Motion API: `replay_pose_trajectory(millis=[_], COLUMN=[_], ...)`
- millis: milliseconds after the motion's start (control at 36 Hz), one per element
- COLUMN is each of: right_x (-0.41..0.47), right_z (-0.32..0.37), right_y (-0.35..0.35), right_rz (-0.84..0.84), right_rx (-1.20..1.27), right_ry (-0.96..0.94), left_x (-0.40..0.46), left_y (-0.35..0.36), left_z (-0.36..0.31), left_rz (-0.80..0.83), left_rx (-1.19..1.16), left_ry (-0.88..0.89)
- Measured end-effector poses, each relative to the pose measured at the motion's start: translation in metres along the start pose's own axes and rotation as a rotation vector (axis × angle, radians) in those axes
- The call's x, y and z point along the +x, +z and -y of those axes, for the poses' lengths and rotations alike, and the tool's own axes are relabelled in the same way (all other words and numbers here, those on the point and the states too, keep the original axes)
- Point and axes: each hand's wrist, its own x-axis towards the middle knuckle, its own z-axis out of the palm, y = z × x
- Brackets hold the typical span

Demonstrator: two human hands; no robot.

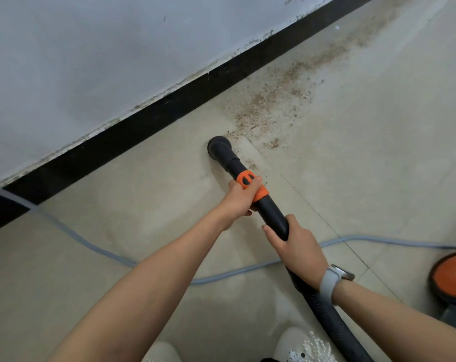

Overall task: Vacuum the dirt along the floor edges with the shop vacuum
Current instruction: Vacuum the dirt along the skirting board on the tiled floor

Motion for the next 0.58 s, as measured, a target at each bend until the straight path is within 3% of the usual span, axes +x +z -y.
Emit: replay_pose_trajectory(millis=[111, 389, 583], right_x=[-0.002, -0.020, -0.008], right_z=[0.001, 0.022, 0.017], right_y=[0.000, 0.025, 0.017], right_rz=[0.035, 0.183, 0.127], right_rx=[-0.028, -0.152, -0.077], right_ry=[-0.037, -0.202, -0.130], left_x=[-0.003, -0.039, -0.024], left_y=[-0.005, -0.028, -0.020], left_z=[0.008, 0.053, 0.030], left_rz=[-0.052, -0.374, -0.289], left_rx=[0.002, -0.156, -0.101], left_ry=[0.028, 0.002, -0.008])
